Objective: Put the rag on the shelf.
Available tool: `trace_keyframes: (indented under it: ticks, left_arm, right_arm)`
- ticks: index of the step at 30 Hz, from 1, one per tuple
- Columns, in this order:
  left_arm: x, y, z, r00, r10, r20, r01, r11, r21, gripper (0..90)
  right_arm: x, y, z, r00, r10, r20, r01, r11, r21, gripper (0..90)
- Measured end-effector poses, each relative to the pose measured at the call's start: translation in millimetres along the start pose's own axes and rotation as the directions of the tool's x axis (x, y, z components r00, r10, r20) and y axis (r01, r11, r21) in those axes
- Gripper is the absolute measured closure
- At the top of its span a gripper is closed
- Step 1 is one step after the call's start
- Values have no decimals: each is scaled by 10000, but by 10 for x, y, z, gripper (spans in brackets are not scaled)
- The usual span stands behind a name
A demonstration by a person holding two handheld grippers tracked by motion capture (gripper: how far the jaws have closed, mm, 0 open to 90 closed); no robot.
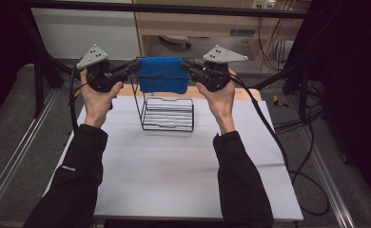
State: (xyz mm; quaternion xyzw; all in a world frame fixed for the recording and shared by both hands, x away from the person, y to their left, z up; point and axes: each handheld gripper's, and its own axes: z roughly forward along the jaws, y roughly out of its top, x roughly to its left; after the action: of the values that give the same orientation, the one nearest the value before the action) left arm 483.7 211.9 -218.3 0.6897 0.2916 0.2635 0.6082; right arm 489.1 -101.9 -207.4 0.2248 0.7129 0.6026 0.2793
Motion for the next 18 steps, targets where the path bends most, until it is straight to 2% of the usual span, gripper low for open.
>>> trace_keyframes:
  ticks: [5, 10, 13, 15, 18]
  left_arm:
    - [9, -77, -18, 10000, 17, 43, -18, 9995, 325, 845]
    - [-15, -100, 5, 9999, 132, -9, -131, 9987, 497, 844]
    - [-20, -106, 47, 9995, 219, -224, -207, 9983, 548, 844]
    - [-17, -107, 61, 9993, 169, -325, -153, 9988, 463, 845]
    - [-22, -111, 69, 9994, 207, -279, -190, 9981, 592, 845]
  right_arm:
    - [77, -36, -23, 9998, -163, -100, 167, 9991, 382, 836]
    - [100, -79, -26, 9992, -389, 71, 383, 9971, 662, 833]
    - [85, -97, 7, 9977, -594, 315, 574, 9966, 598, 834]
    - [86, -97, 15, 9978, -571, 346, 552, 9970, 549, 834]
    - [79, -95, 22, 9987, -440, 264, 428, 9980, 457, 834]
